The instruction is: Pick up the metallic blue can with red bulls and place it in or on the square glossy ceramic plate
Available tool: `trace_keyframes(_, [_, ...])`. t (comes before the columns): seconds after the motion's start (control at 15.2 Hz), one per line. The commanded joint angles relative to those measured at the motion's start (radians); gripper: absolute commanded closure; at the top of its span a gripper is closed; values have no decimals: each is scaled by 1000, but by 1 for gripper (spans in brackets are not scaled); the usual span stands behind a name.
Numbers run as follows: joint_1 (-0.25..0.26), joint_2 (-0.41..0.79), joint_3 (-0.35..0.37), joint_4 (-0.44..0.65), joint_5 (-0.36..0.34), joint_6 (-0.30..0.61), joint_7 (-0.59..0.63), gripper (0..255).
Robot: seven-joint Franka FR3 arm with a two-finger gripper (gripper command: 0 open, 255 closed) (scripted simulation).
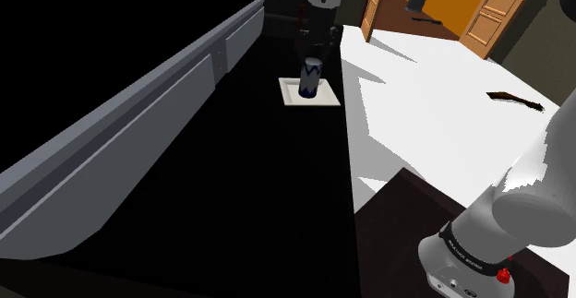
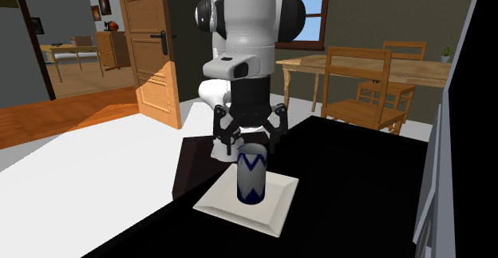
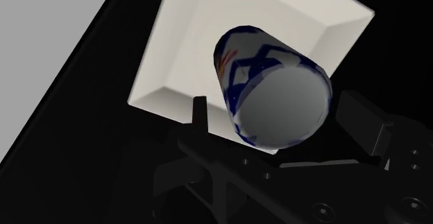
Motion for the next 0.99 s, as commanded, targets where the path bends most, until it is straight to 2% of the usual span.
trace_keyframes(0.0, [0,0,0,0,0,0,0,0])
trace_keyframes(0.13, [0,0,0,0,0,0,0,0])
trace_keyframes(0.4, [0,-1,0,126,0,-127,0,0])
trace_keyframes(0.92, [0,-1,0,126,0,-127,0,0])
